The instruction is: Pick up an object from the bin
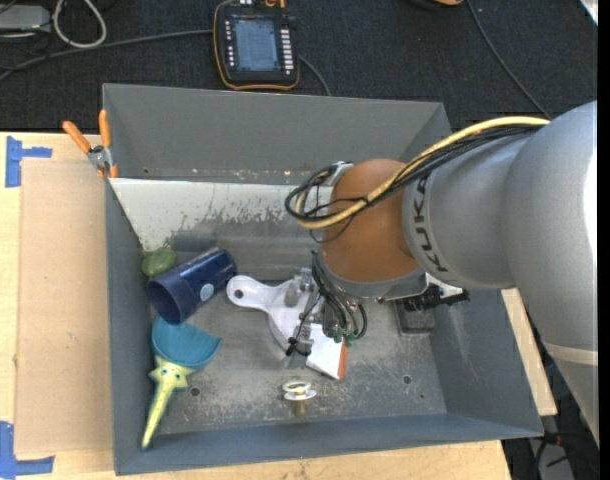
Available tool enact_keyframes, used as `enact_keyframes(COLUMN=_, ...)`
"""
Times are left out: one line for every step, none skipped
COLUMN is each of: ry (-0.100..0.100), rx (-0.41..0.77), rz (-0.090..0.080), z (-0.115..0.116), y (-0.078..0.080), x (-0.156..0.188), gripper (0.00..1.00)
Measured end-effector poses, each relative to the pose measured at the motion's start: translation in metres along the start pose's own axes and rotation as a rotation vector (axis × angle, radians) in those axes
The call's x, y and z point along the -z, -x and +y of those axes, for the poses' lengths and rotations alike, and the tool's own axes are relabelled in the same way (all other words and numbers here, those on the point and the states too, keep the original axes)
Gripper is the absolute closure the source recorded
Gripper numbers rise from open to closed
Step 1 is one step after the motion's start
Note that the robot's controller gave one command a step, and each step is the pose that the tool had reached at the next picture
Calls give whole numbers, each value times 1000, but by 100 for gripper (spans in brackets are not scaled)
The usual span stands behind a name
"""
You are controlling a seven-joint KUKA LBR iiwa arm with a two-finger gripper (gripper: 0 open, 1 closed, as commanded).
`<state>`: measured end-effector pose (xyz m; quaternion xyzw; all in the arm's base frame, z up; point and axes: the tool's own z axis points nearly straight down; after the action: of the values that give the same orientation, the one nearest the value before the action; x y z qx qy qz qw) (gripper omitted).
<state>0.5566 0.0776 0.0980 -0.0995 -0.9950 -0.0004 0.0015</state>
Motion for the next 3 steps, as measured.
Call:
enact_keyframes(ry=0, rx=141, rz=-6, z=41, y=38, x=-28, gripper=0)
enact_keyframes(ry=-2, rx=-106, rz=2, z=2, y=-3, x=-28, gripper=0)
enact_keyframes(ry=2, rx=138, rz=-7, z=41, y=38, x=-28, gripper=0)
